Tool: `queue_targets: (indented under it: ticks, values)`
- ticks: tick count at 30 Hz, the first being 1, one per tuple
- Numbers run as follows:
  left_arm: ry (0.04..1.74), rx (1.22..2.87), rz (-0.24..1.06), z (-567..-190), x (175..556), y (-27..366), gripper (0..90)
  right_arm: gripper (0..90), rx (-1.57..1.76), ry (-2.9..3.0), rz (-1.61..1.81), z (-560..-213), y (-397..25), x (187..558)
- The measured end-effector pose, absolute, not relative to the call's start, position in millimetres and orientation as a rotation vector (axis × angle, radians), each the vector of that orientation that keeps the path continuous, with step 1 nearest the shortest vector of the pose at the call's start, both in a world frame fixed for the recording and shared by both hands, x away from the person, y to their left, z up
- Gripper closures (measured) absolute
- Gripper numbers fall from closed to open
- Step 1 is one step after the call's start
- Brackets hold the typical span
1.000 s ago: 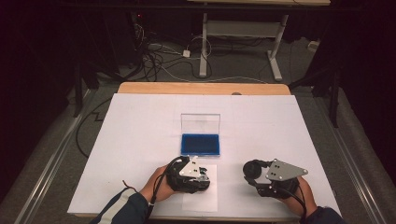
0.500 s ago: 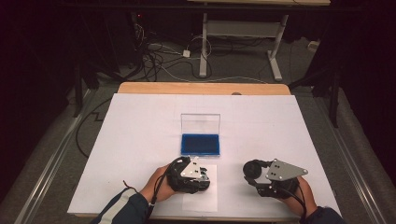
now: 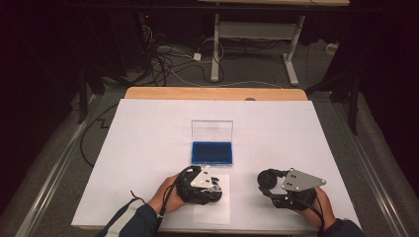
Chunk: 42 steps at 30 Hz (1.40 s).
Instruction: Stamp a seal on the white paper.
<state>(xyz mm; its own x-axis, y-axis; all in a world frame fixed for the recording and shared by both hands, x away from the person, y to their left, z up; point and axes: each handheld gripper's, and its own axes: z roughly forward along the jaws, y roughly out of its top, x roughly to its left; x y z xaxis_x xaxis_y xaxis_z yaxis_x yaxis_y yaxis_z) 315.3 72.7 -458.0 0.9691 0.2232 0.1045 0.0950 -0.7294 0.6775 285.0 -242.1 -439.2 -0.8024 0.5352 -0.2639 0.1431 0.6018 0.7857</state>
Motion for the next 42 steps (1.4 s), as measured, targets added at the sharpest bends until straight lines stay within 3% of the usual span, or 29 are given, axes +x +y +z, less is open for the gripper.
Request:
queue_targets:
  ticks: [42]
  values:
    - [0.217,2.425,0.255,-455.0,313.8,69.8,54.2,38.6,0.541,2.354,1.085,-438.9,-243.2,284.5]
